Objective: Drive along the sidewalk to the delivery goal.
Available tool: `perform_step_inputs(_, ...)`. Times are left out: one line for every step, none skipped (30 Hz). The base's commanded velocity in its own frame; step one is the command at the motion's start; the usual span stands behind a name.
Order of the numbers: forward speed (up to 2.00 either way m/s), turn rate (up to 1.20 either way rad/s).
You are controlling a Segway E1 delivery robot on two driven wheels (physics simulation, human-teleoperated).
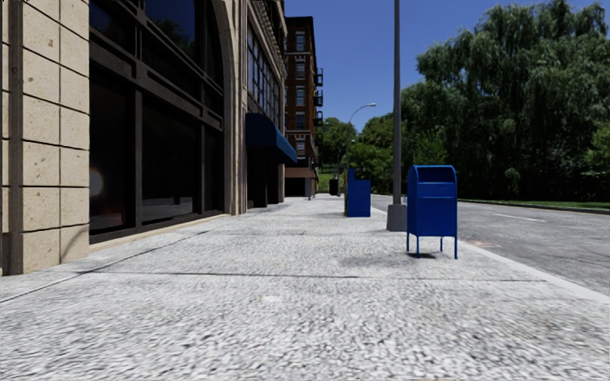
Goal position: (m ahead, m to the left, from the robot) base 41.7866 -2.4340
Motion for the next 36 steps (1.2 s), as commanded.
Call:
perform_step_inputs(2.0, 0.0)
perform_step_inputs(2.0, 0.0)
perform_step_inputs(2.0, 0.0)
perform_step_inputs(1.99, 0.0)
perform_step_inputs(1.99, 0.0)
perform_step_inputs(1.99, 0.0)
perform_step_inputs(1.99, 0.0)
perform_step_inputs(1.99, 0.0)
perform_step_inputs(1.99, 0.0)
perform_step_inputs(1.99, 0.0)
perform_step_inputs(1.99, 0.0)
perform_step_inputs(1.99, 0.0)
perform_step_inputs(1.98, 0.0)
perform_step_inputs(1.98, 0.0)
perform_step_inputs(1.96, 0.0)
perform_step_inputs(1.95, 0.0)
perform_step_inputs(1.94, 0.0)
perform_step_inputs(1.94, 0.0)
perform_step_inputs(1.93, 0.0)
perform_step_inputs(1.93, 0.0)
perform_step_inputs(1.93, 0.0)
perform_step_inputs(1.93, 0.0)
perform_step_inputs(1.93, 0.0)
perform_step_inputs(1.93, 0.0)
perform_step_inputs(1.93, 0.0)
perform_step_inputs(1.93, 0.0)
perform_step_inputs(1.93, 0.0)
perform_step_inputs(1.93, 0.0)
perform_step_inputs(1.93, 0.0)
perform_step_inputs(1.93, 0.0)
perform_step_inputs(1.93, 0.0)
perform_step_inputs(1.93, 0.0)
perform_step_inputs(1.93, 0.0)
perform_step_inputs(1.93, 0.0)
perform_step_inputs(1.93, 0.0)
perform_step_inputs(1.93, 0.0)
